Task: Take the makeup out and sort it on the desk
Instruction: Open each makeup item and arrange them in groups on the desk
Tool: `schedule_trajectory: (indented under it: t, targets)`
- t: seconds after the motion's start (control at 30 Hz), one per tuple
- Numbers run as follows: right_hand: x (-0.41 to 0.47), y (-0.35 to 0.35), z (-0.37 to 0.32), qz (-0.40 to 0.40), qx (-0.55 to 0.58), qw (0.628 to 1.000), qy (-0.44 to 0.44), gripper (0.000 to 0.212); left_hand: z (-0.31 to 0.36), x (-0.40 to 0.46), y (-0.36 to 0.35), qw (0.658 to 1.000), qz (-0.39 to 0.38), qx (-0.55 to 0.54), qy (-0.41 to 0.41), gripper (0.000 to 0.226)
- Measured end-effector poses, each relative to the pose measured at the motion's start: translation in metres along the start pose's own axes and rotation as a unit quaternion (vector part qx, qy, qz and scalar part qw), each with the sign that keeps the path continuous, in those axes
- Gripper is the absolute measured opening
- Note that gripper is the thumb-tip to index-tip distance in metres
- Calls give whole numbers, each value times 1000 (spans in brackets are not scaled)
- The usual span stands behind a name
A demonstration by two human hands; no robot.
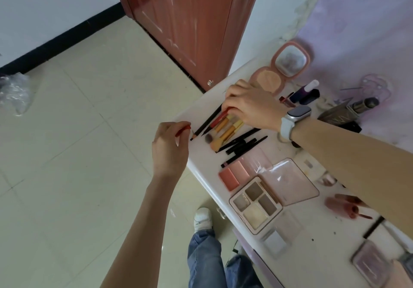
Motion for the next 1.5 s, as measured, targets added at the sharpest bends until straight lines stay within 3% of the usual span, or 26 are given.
schedule_trajectory:
  t: [0.3,0.47,0.7,0.87,1.0,1.23,1.5]
  targets:
    - [-8,8,8,33,61,997,-26,26,18,32,-20,999,-40,2,15,20]
    - [-13,18,20,74,114,988,-76,25,36,41,-34,998,-38,35,-30,9]
    - [-18,18,31,91,152,978,-110,26,31,36,-53,994,-35,99,-12,12]
    - [-24,17,36,90,177,972,-128,26,35,33,-53,993,-29,108,-47,25]
    - [-34,22,36,116,207,962,-139,24,39,28,-55,988,-58,121,-78,37]
    - [-67,33,36,170,258,935,-175,24,39,25,-59,985,-99,125,-68,33]
    - [-85,41,25,196,172,950,-173,20,42,25,-58,989,-86,104,-52,34]
Point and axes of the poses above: each hand's wrist, its own x-axis towards the middle knuckle, its own y-axis out of the back of the hand, z = x × y, the point moved 9 cm from there along x, towards the middle knuckle, and after that the axes turned 10 degrees about -y, right-handed, at the moved point
